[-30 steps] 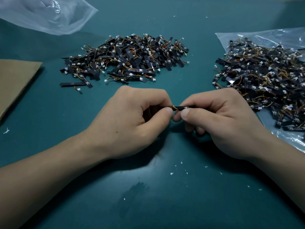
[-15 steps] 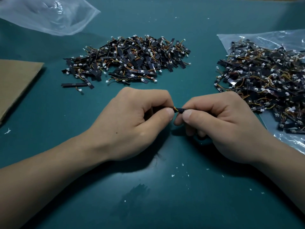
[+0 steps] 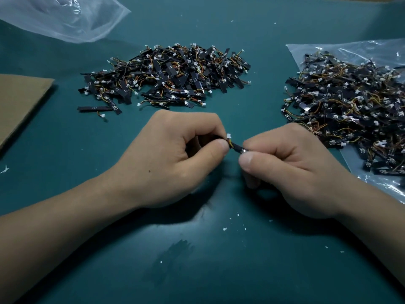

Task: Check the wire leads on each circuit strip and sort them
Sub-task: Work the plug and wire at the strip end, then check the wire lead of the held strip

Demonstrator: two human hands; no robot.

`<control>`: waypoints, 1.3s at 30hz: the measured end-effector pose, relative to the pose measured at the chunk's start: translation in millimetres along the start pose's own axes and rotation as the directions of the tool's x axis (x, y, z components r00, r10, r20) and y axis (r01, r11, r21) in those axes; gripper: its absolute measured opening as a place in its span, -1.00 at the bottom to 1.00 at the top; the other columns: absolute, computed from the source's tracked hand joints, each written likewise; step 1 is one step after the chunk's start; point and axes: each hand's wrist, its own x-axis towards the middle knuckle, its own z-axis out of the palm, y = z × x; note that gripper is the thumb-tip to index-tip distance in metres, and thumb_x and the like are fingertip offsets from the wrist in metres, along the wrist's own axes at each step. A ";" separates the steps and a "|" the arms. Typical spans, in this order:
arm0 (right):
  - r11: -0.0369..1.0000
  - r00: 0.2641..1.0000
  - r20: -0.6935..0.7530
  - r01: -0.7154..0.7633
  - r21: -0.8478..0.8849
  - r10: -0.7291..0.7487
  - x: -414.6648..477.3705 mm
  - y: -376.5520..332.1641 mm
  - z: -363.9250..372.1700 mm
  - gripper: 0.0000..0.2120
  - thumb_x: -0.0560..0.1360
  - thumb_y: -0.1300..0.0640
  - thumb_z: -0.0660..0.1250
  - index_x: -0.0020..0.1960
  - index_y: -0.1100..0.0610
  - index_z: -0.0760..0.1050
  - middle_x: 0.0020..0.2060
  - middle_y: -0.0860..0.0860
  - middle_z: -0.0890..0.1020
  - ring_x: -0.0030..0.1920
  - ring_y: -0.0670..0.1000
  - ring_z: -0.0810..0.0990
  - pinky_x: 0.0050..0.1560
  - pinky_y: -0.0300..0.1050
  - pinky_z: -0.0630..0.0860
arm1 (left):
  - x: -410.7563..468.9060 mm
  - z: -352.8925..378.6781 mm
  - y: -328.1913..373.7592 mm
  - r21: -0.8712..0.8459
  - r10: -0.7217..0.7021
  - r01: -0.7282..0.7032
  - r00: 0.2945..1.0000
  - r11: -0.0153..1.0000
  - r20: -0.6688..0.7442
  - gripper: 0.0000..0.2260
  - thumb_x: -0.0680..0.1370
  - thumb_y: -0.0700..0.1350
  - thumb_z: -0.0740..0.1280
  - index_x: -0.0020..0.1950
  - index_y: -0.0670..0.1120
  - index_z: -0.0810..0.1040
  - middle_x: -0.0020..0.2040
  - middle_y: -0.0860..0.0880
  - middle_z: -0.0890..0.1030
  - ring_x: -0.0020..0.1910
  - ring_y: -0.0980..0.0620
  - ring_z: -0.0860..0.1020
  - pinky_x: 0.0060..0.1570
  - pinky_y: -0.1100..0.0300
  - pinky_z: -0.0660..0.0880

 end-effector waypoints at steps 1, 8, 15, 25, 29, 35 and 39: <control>1.000 0.999 0.031 0.009 -0.009 -0.009 -0.4 0.1 -0.6 -0.58 0.56 -0.01 0.21 -0.39 0.19 0.45 -0.53 0.07 0.46 -0.50 0.00 0.43 -0.43 -0.06 0.37 | -0.2 0.8 0.2 0.009 0.004 -0.004 1.000 1.000 0.003 -0.87 0.57 -0.12 0.35 -0.17 -0.06 0.63 -0.44 0.03 0.49 -0.43 0.01 0.44 -0.39 0.31 0.31; 0.984 0.969 -0.246 0.043 0.173 0.001 2.3 3.8 1.8 -0.64 0.61 0.13 0.23 -0.36 0.14 0.45 -0.51 0.11 0.38 -0.50 -0.02 0.32 -0.45 -0.12 0.28 | 1.3 -0.4 -5.7 0.168 -0.081 0.115 0.977 0.979 -0.197 -0.56 0.60 0.21 0.16 0.35 0.02 0.56 0.13 0.17 0.61 0.16 0.11 0.55 0.17 0.24 0.37; 0.949 0.907 -0.412 0.045 0.313 0.093 8.2 8.0 3.4 -0.85 0.62 0.15 0.28 0.04 0.06 0.63 -0.49 -0.07 0.45 -0.49 -0.13 0.35 -0.43 -0.34 0.29 | 2.7 7.8 -14.5 0.556 -0.296 0.299 0.950 0.776 -0.098 -0.37 0.54 0.27 0.06 0.54 0.03 0.32 0.58 0.04 0.27 0.58 0.02 0.11 0.51 -0.01 0.00; 0.986 0.941 -0.328 -0.027 0.163 0.080 6.0 5.6 6.3 -0.86 0.59 0.11 0.33 -0.06 0.05 0.66 -0.50 -0.05 0.53 -0.54 -0.14 0.41 -0.43 -0.38 0.32 | 3.1 6.8 -13.8 0.388 -0.140 0.219 0.965 0.895 -0.220 -0.75 0.58 -0.19 0.38 0.11 0.18 0.56 -0.08 0.26 0.58 0.03 0.12 0.45 0.01 0.19 0.04; 0.990 0.940 -0.329 -0.045 0.134 0.087 5.5 6.4 6.4 -0.90 0.59 0.09 0.34 0.04 0.01 0.63 -0.46 0.06 0.53 -0.50 -0.11 0.41 -0.41 -0.28 0.36 | 2.2 6.8 -8.8 0.372 -0.050 0.153 0.961 0.915 -0.272 -0.82 0.61 -0.13 0.35 0.08 0.17 0.55 -0.06 0.32 0.57 0.01 0.14 0.46 0.00 0.13 0.05; 0.996 0.973 -0.215 -0.087 -0.034 0.077 5.8 5.7 10.4 -0.86 0.56 -0.05 0.37 0.02 -0.03 0.65 -0.39 -0.03 0.60 -0.42 -0.06 0.52 -0.32 -0.18 0.46 | 2.2 6.3 -6.0 0.268 0.171 -0.105 0.956 0.958 -0.236 -0.89 0.59 -0.22 0.39 0.07 -0.05 0.61 -0.07 0.24 0.55 -0.08 0.19 0.52 0.06 0.20 0.39; 0.993 0.956 -0.289 -0.081 -0.082 0.054 6.8 6.2 9.6 -0.82 0.60 0.00 0.33 -0.12 0.02 0.63 -0.40 -0.07 0.59 -0.42 -0.09 0.51 -0.35 -0.30 0.37 | 3.2 3.1 -0.5 0.234 0.160 -0.103 0.958 0.967 -0.237 -0.95 0.57 -0.23 0.39 0.02 -0.12 0.58 -0.10 0.12 0.53 -0.14 0.24 0.44 -0.04 0.40 0.34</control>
